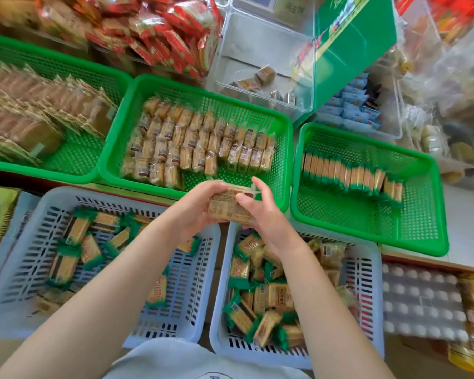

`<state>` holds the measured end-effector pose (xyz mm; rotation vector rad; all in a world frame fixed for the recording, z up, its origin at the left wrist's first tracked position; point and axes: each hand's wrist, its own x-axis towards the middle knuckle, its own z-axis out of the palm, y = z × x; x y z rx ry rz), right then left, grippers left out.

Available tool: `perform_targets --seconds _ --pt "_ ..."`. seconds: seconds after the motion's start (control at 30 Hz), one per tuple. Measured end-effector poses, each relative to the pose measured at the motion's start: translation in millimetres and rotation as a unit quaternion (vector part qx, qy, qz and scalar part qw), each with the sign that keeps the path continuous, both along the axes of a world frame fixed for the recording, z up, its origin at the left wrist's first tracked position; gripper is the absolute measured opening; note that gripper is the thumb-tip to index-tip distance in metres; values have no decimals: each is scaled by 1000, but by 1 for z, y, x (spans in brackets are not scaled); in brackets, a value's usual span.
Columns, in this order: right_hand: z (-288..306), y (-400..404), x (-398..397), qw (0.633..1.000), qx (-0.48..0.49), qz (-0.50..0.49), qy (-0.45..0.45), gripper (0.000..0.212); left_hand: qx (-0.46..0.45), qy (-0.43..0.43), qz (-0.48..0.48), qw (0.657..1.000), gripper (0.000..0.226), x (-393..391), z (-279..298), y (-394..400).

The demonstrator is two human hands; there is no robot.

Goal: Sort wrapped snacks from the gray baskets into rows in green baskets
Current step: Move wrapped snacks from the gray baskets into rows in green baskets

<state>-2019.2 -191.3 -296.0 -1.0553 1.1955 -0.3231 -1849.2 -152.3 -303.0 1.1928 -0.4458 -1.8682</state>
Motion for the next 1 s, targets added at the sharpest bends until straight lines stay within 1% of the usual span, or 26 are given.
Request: perform_targets --seconds 0.03,0.07,0.1,0.13,0.17,0.2,0.23,0.27,0.3,0.33,0.37,0.4,0.43,0.47,0.5,0.6,0.67,0.73,0.9,0.93,1.0 --pt "0 -8 3 1000 12 -7 -18 92 -2 -10 11 1000 22 4 0 -7" --pt "1 -16 7 999 24 -15 -39 90 1 -28 19 999 31 6 -1 -14" --pt "0 -23 11 998 30 -23 -52 88 3 -55 21 998 48 9 -3 -22" --pt "-1 -30 15 997 30 -37 -55 89 1 -96 15 995 61 10 -4 -28" --pt "-4 -38 19 998 17 -51 -39 92 -8 -158 14 987 65 14 -6 -33" --pt "-6 -46 23 998 -3 -66 -12 94 -25 -231 24 972 59 18 -9 -36" --pt "-10 -55 27 996 -28 -78 37 95 -47 -312 37 948 50 25 -15 -36" --pt "-15 -64 30 990 -48 -88 100 96 -71 -394 31 916 44 33 -23 -36" --pt "-22 -73 32 979 -63 -85 177 100 -87 -470 -1 878 42 41 -31 -33" --pt "-30 -82 33 961 -70 -69 258 108 -88 -534 -53 839 40 47 -40 -29" --pt "-39 -87 36 941 -68 -46 327 116 -83 -583 -111 801 39 52 -49 -24" --pt "-46 -91 41 925 -62 -27 373 120 -80 -617 -160 766 39 54 -59 -19" --pt "-54 -93 48 916 -51 -18 397 123 -83 -638 -194 740 40 55 -68 -14" --pt "-60 -93 56 912 -43 -18 408 123 -93 -653 -209 722 42 54 -72 -11" --pt "-66 -92 66 908 -47 -29 416 121 -102 -661 -208 714 44 54 -76 -10" --pt "-81 -93 89 903 -86 -85 412 115 -104 -661 -199 716 47 54 -79 -10" --pt "-85 -95 96 912 -88 -102 386 117 -102 -662 -205 713 47 55 -78 -11" --pt "-87 -97 95 923 -71 -98 366 118 -101 -664 -206 711 48 54 -79 -10" --pt "-99 -96 78 945 21 -100 310 123 -105 -671 -192 709 48 54 -82 -7" --pt "-100 -96 77 951 54 -100 286 126 -106 -671 -192 708 48 54 -81 -8" --pt "-97 -99 79 964 117 -140 193 125 -109 -672 -192 707 48 54 -81 -8"
